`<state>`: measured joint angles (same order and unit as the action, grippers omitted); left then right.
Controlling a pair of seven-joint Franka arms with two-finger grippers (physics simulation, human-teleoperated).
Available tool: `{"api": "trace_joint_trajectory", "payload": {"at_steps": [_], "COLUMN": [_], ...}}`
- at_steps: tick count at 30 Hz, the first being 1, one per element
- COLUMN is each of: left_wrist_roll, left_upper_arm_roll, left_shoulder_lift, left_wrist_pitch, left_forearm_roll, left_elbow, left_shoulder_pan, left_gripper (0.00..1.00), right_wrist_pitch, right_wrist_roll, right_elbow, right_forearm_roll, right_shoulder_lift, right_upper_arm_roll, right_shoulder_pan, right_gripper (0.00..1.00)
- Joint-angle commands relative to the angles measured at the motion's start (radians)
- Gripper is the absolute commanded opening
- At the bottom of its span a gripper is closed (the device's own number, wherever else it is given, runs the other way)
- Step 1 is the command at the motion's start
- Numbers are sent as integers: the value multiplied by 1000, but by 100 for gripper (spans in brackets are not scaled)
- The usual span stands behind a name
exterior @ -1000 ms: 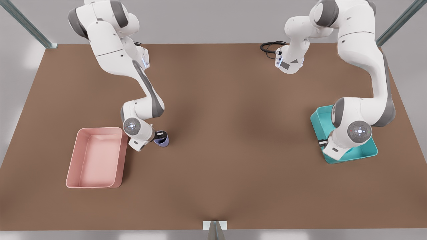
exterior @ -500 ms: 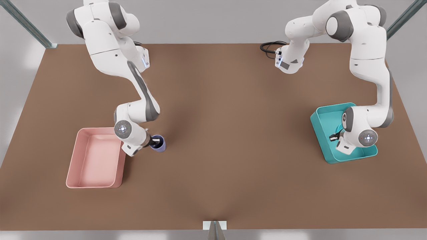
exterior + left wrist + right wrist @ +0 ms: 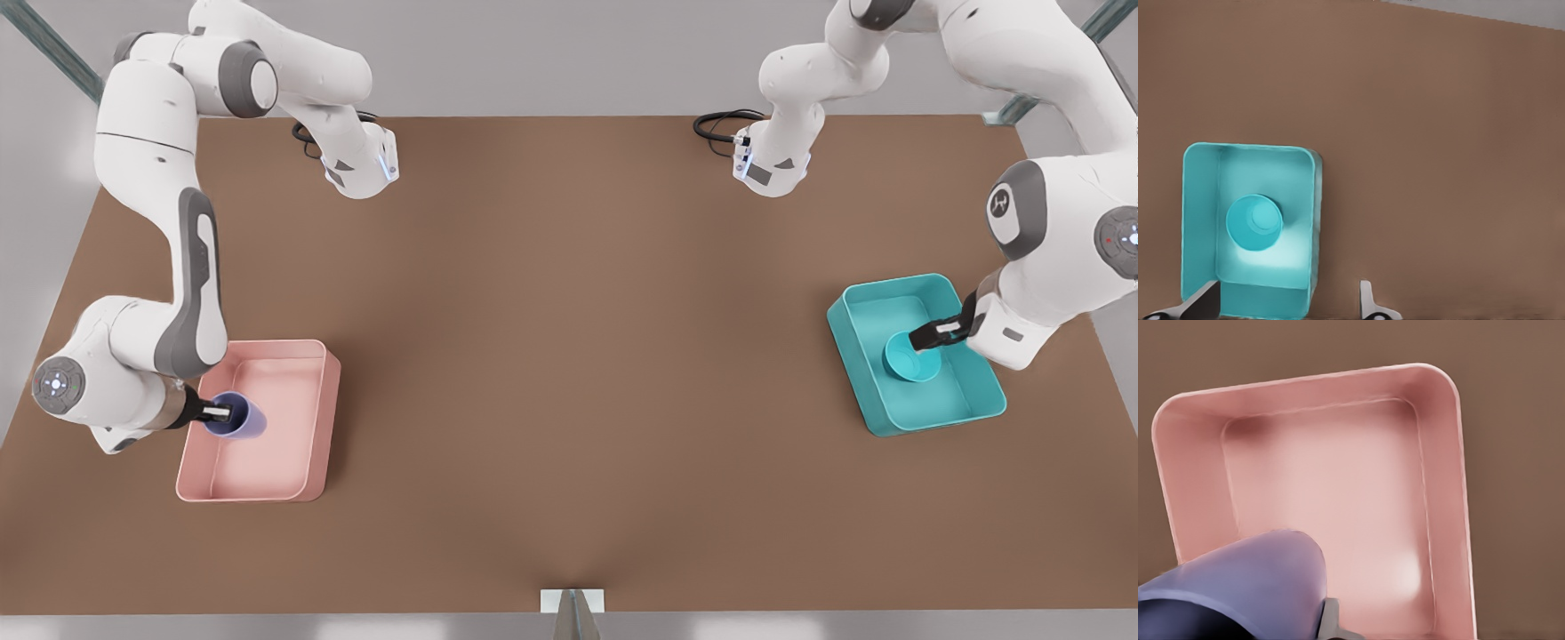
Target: Put the bowls and cups in different boxes
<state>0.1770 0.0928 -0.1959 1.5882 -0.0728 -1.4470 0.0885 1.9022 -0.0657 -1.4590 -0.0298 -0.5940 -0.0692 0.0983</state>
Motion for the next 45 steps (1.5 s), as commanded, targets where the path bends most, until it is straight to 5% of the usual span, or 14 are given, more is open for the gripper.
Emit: {"api": "trace_joint_trajectory", "payload": {"at_steps": [1,12,14,29,36,40,45], "left_wrist_roll": [-106,-100,-100,-99,-99,-99,-99], "left_upper_arm_roll": [8,33,33,34,33,33,33], "left_shoulder_lift": [23,-2,-2,-2,-2,-2,-3], "left_wrist_pitch": [-237,-231,-231,-231,-231,-231,-231], "left_forearm_roll": [74,28,28,27,25,27,25], "left_elbow": [33,65,66,66,69,69,69], "left_shoulder_pan": [-7,-4,-4,-7,-6,-6,-6], "left_gripper": [100,100,100,100,100,100,100], "right_wrist_pitch": [24,109,107,-40,-295,-598,-646], "right_wrist_roll": [-154,-152,-146,-164,-91,44,98], "right_elbow": [3,-20,-20,-18,28,279,192], "right_forearm_roll": [4,-55,-53,-64,-55,-10,42], "right_shoulder_lift": [-46,-161,-165,-52,151,186,352], "right_upper_arm_roll": [0,6,8,19,17,2,37], "right_shoulder_pan": [12,11,11,-3,-63,-77,-83], "right_gripper": [21,21,100,100,100,100,100]}}
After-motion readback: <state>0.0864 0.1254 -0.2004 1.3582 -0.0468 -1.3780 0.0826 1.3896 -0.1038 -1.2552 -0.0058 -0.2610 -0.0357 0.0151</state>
